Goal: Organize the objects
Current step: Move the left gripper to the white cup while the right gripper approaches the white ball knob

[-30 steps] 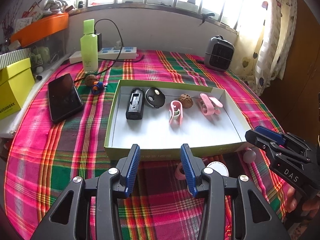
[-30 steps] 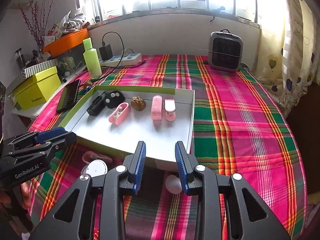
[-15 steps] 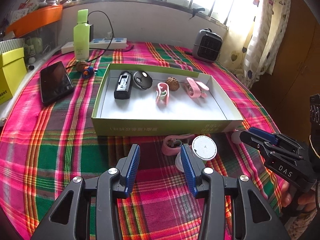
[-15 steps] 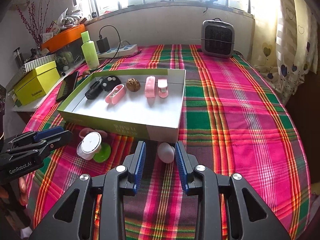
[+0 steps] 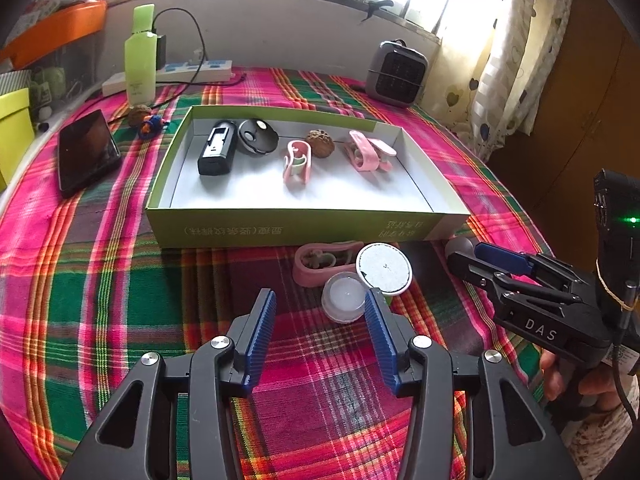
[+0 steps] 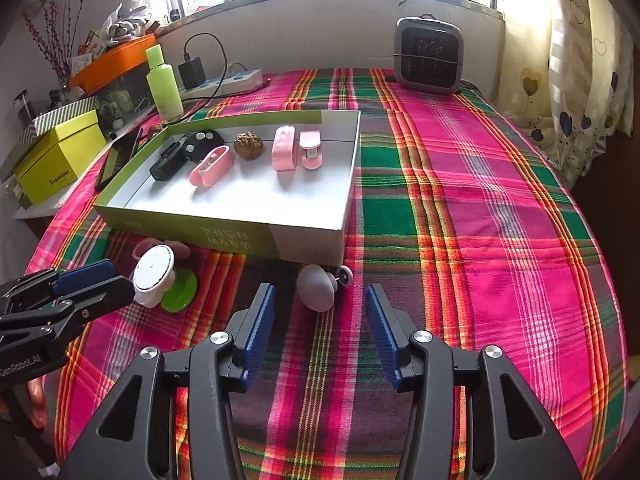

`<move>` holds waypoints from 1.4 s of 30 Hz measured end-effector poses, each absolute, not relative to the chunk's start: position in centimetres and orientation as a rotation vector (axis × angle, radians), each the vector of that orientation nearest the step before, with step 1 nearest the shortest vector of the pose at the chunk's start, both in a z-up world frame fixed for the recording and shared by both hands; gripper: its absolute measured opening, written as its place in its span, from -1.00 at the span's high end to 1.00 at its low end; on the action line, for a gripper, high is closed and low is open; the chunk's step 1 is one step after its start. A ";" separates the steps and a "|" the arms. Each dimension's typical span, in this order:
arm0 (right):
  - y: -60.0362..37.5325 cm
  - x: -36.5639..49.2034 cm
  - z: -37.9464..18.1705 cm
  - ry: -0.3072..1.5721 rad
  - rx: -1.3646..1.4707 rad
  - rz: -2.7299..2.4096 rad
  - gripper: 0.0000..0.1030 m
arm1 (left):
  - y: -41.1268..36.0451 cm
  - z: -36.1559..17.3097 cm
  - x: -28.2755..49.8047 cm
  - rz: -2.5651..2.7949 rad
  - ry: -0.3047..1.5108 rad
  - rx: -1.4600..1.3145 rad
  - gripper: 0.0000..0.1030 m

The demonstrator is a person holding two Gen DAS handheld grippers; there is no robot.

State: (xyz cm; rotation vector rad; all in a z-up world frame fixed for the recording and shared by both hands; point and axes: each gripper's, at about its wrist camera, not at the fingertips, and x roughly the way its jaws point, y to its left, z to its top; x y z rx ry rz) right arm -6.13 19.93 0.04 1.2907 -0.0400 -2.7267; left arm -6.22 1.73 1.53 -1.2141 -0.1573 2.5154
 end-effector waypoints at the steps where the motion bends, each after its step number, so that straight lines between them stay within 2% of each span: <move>1: 20.0 -6.3 -0.1 -0.040 1.301 -2.724 0.07 | 1.8 1.5 -6.2 2.508 -0.159 -1.218 0.12; 14: 19.5 -7.4 -0.5 0.037 1.322 -2.711 0.07 | 2.9 0.9 -6.3 2.481 -0.134 -1.237 0.10; 24: 19.9 -7.3 -0.4 -0.003 1.309 -2.715 0.08 | 3.0 0.7 -6.8 2.501 -0.139 -1.239 0.10; 29: 19.8 -7.1 -0.3 -0.005 1.297 -2.713 0.30 | 2.6 0.7 -6.9 2.508 -0.166 -1.239 0.12; 30: 19.7 -7.1 -0.3 -0.001 1.299 -2.708 0.37 | 2.6 0.7 -6.9 2.509 -0.169 -1.238 0.15; 33: 19.4 -7.0 -0.4 0.014 1.296 -2.703 0.37 | 2.5 0.7 -6.8 2.511 -0.171 -1.239 0.34; 36: 19.3 -6.9 -0.4 0.019 1.294 -2.702 0.38 | 2.4 0.7 -6.8 2.516 -0.174 -1.241 0.44; 42: 19.1 -6.4 -0.4 0.016 1.292 -2.693 0.38 | 2.0 0.7 -6.7 2.519 -0.186 -1.242 0.47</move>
